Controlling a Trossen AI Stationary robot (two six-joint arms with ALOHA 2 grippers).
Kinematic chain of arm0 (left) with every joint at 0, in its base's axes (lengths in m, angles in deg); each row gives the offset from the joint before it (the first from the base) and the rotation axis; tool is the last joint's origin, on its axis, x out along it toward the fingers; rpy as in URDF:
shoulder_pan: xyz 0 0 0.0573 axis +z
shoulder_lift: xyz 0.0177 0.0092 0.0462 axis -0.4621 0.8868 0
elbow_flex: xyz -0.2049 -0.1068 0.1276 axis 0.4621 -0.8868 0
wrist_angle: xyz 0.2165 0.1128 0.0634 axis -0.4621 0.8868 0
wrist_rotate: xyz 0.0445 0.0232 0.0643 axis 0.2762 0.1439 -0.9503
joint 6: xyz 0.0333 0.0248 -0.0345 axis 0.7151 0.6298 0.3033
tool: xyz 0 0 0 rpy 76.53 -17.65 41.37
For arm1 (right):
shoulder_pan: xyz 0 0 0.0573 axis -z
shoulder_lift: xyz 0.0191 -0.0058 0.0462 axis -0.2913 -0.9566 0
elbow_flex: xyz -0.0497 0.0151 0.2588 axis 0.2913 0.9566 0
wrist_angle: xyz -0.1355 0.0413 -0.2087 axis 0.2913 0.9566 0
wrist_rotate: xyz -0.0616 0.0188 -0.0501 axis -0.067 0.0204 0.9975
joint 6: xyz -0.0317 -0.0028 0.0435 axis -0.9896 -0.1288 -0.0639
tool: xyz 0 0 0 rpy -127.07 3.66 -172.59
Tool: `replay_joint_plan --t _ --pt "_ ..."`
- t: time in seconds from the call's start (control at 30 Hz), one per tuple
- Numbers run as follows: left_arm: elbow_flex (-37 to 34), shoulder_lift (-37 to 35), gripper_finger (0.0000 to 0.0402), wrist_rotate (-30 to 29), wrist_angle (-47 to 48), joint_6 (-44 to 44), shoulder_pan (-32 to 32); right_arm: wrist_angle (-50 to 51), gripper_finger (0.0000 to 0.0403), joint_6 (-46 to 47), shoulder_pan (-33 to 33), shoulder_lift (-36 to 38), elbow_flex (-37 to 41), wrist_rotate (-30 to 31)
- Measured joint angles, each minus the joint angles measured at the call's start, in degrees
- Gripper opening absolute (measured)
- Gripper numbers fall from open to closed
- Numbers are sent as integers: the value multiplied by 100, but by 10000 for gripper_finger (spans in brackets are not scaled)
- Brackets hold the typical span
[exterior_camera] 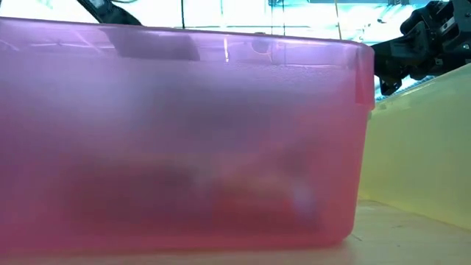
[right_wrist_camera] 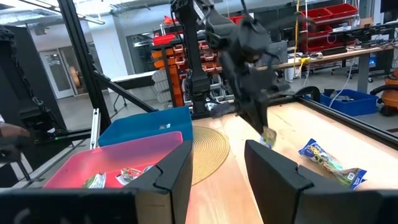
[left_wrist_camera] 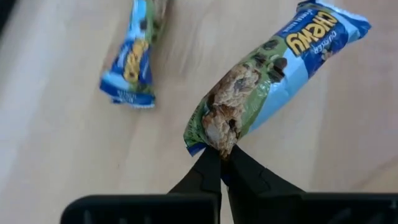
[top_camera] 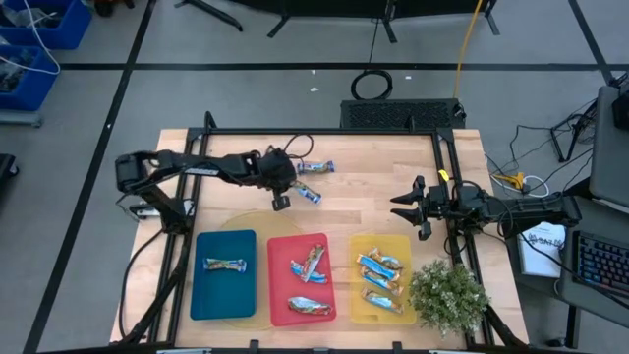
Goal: Pick and place Granola Bars by type
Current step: Put the bottom blue granola bar into the blue bin
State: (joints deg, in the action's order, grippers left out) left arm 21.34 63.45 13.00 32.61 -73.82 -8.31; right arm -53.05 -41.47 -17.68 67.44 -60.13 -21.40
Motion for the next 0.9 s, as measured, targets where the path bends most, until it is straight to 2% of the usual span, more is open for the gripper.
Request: replay_joint_plan --t 0.17,0.37,0.63,0.77,0.9 --pt "0 -867 8 -156 428 -177 -271 -5 137 0 -1 2 0 0" --pt "0 -2094 8 -1206 2176 -942 -1065 -7 137 0 0 0 0 0" --pt "0 -3327 8 -1291 4392 -3544 -2763 -10 137 0 1 1 0 0" --pt "0 -3692 8 -1031 4696 -4751 -3709 -11 137 0 1 2 0 0" --pt "0 -3751 8 -898 5020 -6219 -4866 -10 137 0 0 2 0 0"
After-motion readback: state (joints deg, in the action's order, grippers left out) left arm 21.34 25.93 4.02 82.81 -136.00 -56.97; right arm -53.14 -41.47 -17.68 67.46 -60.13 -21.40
